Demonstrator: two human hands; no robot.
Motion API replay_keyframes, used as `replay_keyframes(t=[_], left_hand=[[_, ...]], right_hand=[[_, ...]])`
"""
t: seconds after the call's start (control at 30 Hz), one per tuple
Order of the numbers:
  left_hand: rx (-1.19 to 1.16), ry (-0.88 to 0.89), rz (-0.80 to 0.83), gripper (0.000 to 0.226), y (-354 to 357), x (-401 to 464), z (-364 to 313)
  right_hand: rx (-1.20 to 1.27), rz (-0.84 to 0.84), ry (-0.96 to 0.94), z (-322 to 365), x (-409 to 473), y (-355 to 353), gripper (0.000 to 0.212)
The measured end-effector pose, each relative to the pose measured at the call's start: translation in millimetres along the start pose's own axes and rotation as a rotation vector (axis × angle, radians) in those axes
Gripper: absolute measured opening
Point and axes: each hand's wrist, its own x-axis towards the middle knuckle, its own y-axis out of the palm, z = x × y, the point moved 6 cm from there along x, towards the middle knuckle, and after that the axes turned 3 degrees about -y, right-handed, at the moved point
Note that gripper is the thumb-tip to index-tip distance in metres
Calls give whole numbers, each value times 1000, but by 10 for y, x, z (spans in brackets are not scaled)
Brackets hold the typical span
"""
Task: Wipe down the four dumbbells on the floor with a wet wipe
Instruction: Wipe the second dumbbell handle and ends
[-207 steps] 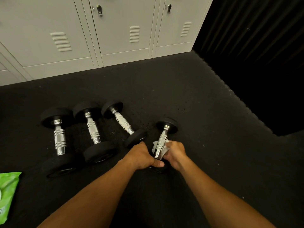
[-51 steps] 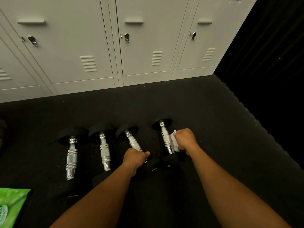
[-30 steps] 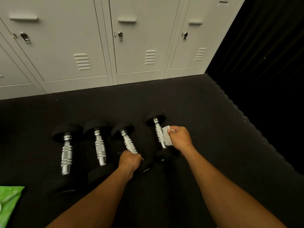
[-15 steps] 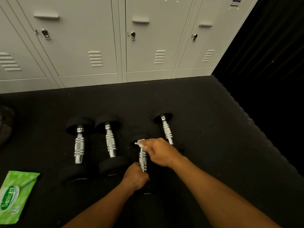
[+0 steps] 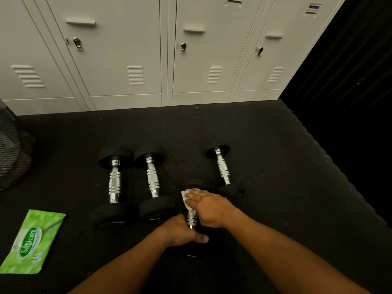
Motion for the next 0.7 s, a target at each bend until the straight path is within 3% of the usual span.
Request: replay_keyframes(t=[0.1, 0.23, 0.53, 0.7], left_hand=[[154, -79, 70, 112, -76, -50, 34], [188, -114, 102, 96, -84, -122, 58], [172, -88, 90, 89, -95, -182, -17], [138, -61, 102, 91, -69, -182, 36]], right_hand=[[-41, 35, -13, 59, -12, 87, 67], [-59, 102, -76, 153, -97, 187, 64], [-25, 260, -232, 359, -273, 318, 43], [-72, 251, -197, 212, -197, 227, 66]])
